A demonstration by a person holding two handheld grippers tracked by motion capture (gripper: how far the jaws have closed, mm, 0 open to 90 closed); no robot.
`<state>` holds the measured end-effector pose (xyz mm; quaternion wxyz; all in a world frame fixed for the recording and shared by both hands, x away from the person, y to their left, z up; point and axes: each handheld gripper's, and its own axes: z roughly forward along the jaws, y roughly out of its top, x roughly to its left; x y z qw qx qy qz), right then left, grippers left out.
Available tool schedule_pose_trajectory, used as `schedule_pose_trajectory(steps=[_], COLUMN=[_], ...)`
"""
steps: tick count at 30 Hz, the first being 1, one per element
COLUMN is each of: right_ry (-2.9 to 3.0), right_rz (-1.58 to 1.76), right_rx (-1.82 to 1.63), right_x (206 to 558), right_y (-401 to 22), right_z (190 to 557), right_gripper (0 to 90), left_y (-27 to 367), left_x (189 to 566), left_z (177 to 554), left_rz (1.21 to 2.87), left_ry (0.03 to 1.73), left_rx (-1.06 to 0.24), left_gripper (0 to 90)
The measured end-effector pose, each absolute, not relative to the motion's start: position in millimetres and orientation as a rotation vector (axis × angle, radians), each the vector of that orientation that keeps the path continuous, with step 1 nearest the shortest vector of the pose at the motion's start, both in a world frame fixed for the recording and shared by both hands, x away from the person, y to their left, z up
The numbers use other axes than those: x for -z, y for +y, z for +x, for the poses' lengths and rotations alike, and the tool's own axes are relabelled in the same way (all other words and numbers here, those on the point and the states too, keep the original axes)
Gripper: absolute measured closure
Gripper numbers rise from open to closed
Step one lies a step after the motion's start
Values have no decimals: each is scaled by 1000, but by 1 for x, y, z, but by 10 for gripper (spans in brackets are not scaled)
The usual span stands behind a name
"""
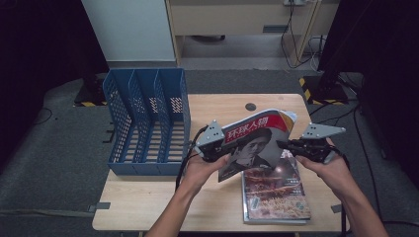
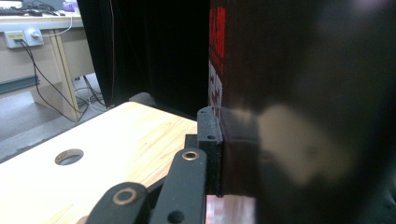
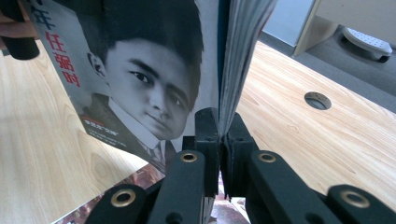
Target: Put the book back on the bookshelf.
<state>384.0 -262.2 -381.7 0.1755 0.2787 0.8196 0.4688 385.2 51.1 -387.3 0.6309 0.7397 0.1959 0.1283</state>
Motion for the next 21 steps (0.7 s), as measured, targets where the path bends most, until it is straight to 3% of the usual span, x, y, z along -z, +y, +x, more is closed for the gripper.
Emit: schedule_pose_trajectory(steps=[10, 21], right_ry=[2318, 2230], right_rz=[810, 979], right_rx=[-1359, -1394], right_x=[383, 404], right_y=[-263, -281], right_z=[384, 383], right_gripper=[853, 539], left_y=[50, 47], left_x=[394, 378], left_z=[383, 377], left_rz=[1664, 1669], left_ry=[447, 432], left_rx=[-318, -346], left_gripper=[863, 865])
